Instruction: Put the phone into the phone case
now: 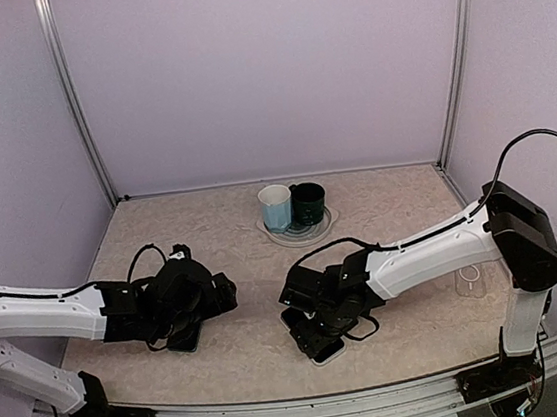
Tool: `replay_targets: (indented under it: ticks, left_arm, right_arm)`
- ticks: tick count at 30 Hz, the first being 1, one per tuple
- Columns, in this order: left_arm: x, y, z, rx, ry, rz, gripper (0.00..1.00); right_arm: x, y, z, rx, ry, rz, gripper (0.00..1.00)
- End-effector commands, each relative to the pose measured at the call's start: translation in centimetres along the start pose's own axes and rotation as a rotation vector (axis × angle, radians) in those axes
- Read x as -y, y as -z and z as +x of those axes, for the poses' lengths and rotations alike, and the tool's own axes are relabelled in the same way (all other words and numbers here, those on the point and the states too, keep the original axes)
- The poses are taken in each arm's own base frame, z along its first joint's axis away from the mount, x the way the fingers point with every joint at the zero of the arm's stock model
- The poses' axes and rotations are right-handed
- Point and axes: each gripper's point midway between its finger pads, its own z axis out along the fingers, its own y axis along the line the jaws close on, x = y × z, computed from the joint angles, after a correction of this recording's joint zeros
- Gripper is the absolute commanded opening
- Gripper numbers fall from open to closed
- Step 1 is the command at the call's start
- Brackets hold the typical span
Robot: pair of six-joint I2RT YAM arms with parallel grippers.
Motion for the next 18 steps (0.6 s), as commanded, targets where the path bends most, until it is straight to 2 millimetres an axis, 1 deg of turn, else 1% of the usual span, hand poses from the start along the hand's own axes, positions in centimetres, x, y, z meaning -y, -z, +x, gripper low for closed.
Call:
replay_targets:
  ticks: [1,4,6,7,9,10,12,13,14,15,17,18]
  left_arm:
    - [5.4,-2.0,2.4,-0.063,0.007,0.257,0.95]
    - [7.3,-3.2,3.6,-0.095,0.014,0.331,0.96]
    - [8.3,-3.4,4.3,-0.112,0.026,0.388,0.98]
    - [9.2,-3.3,4.2,-0.103,0.043,0.438,0.99]
    - [10.3,-3.2,4.2,-0.09,0.066,0.51,0.99]
    - [10.9,-3.1,4.2,-0.086,0.075,0.543,0.99]
    - [11.8,-3.6,4.6,-0.097,0.086,0.576,0.99]
    - [12.1,-4.1,5.2,-0.123,0.092,0.578,0.99]
    - [12.2,-5.1,6.3,-0.162,0.092,0.569,0.99]
    - [12.7,-5.4,6.9,-0.193,0.098,0.579,0.99]
    - [13.0,-6.1,8.6,-0.246,0.114,0.585,0.99]
    - [12.7,-6.6,9.3,-0.262,0.129,0.582,0.99]
  right_arm:
    - [0.2,-1.0,-0.3,0.038,0.003,-0.007,0.63]
    - [0.1,0.5,-1.7,0.127,0.006,-0.029,0.57]
    - [0.0,2.0,-2.8,0.207,0.008,-0.056,0.56]
    - [0.0,2.6,-3.3,0.247,0.01,-0.069,0.54]
    - [-0.2,3.3,-4.0,0.303,0.02,-0.095,0.53]
    - [-0.3,3.4,-4.2,0.323,0.027,-0.105,0.52]
    - [-0.1,2.9,-4.2,0.326,0.031,-0.105,0.51]
    - [0.1,2.5,-4.2,0.31,0.028,-0.102,0.51]
    - [0.3,2.0,-3.9,0.29,0.025,-0.096,0.51]
    - [0.5,1.7,-3.8,0.28,0.022,-0.089,0.51]
    - [0.7,1.8,-3.8,0.285,0.017,-0.086,0.5]
    - [0.8,2.2,-4.0,0.299,0.009,-0.087,0.5]
